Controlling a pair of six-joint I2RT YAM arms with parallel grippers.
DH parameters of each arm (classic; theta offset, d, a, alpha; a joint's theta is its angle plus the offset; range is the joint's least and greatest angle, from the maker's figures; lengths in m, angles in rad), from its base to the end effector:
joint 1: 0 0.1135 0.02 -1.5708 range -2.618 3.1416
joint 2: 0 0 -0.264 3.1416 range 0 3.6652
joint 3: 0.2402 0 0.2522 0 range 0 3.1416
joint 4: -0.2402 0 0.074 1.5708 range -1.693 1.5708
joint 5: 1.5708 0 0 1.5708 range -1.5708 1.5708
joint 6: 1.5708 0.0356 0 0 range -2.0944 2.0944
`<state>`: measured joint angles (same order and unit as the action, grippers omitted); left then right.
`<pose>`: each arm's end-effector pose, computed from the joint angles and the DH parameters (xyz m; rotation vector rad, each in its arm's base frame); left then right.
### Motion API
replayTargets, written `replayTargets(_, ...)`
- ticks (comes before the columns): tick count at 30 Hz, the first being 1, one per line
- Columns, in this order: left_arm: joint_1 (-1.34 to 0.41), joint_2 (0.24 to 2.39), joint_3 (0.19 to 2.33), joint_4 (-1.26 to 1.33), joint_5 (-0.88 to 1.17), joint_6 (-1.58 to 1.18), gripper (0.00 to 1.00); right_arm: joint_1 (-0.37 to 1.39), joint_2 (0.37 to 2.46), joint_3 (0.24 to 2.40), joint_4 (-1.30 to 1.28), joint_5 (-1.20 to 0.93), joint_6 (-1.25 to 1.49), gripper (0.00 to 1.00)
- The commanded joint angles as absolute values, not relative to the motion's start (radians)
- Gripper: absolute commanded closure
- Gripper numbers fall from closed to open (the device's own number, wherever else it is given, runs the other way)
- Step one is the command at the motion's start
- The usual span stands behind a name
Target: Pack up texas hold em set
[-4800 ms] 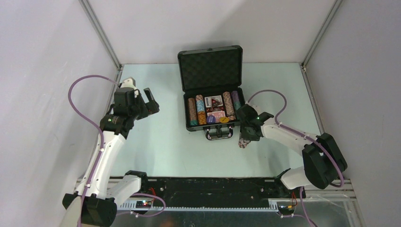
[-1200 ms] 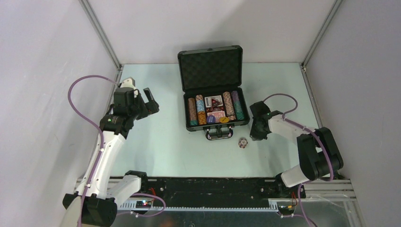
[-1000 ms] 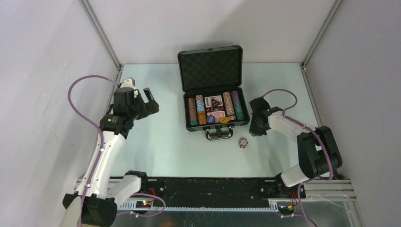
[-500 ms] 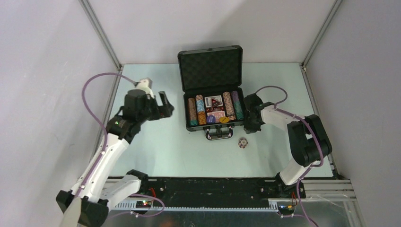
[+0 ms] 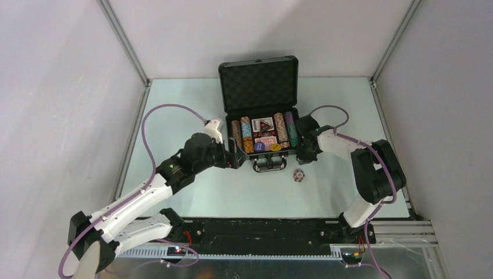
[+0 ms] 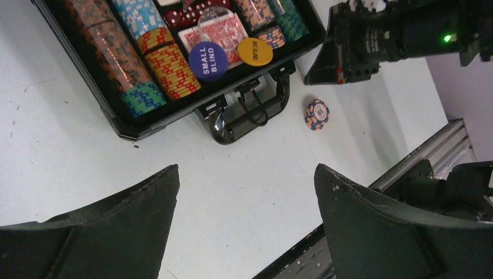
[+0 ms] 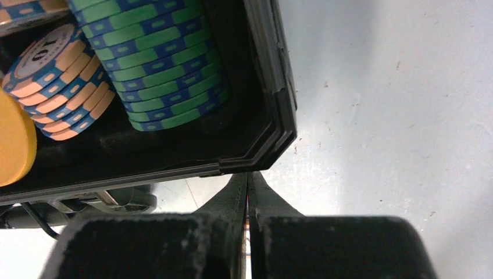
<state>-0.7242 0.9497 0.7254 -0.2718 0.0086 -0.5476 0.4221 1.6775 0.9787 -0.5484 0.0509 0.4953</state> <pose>0.1608 -0.1426 0.2800 0.1963 2.1546 -0.7731 0.2827 0.1250 0.1605 0.1152 2.8235 0.1397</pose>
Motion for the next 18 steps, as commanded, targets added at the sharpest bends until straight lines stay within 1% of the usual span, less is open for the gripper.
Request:
replayTargets(1, -0.729, 0.903, 0.775, -0.227, -0.051, -0.521, 0.09, 0.448, 1.687, 0.997, -0.563, 0.061, 0.496, 1.0)
replayTargets(7, -0.729, 0.878, 0.817, -0.309, -0.09, -0.482, 0.08, 0.487, 1.66, 0.968, -0.585, 0.098, 0.535, 1.0)
replayTargets(12, -0.729, 0.854, 0.829, -0.329, -0.118, -0.471, 0.06, 0.496, 1.637, 0.951, -0.605, 0.132, 0.549, 1.0)
replayTargets(18, -0.728, 0.845, 0.835, -0.347, -0.129, -0.463, 0.06, 0.496, 1.606, 0.95, -0.611, 0.123, 0.555, 1.0)
